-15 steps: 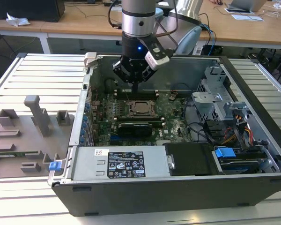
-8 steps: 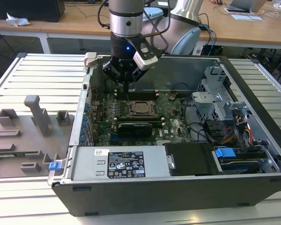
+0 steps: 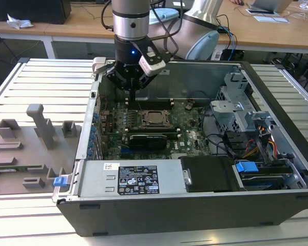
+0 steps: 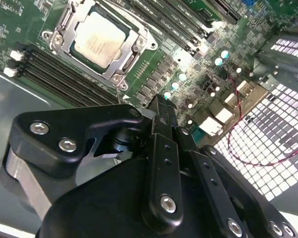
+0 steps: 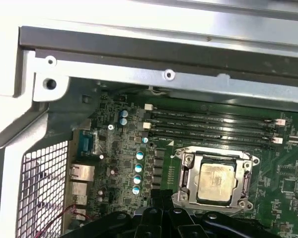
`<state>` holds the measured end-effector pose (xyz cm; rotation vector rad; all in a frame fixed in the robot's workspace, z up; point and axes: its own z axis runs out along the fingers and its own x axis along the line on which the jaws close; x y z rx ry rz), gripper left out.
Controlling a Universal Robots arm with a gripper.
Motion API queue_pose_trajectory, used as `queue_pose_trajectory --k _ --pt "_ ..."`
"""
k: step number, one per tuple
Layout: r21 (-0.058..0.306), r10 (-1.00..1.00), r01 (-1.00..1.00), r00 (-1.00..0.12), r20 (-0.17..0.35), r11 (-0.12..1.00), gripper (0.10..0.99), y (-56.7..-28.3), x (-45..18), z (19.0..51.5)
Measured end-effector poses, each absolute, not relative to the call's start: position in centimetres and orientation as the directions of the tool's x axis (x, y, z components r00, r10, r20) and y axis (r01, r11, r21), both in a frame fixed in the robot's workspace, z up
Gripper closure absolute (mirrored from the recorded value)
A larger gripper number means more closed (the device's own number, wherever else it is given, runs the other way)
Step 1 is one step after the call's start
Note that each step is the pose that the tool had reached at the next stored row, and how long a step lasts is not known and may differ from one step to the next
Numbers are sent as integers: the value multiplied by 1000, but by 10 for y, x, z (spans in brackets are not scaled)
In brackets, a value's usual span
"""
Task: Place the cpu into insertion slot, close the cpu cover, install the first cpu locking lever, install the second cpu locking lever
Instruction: 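Install the first cpu locking lever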
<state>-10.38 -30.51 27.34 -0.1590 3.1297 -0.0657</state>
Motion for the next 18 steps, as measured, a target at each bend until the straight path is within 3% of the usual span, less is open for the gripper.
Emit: queue_pose_trajectory --k 18 --pt "-42 -102 -101 -995 -5 994 980 -291 -113 270"
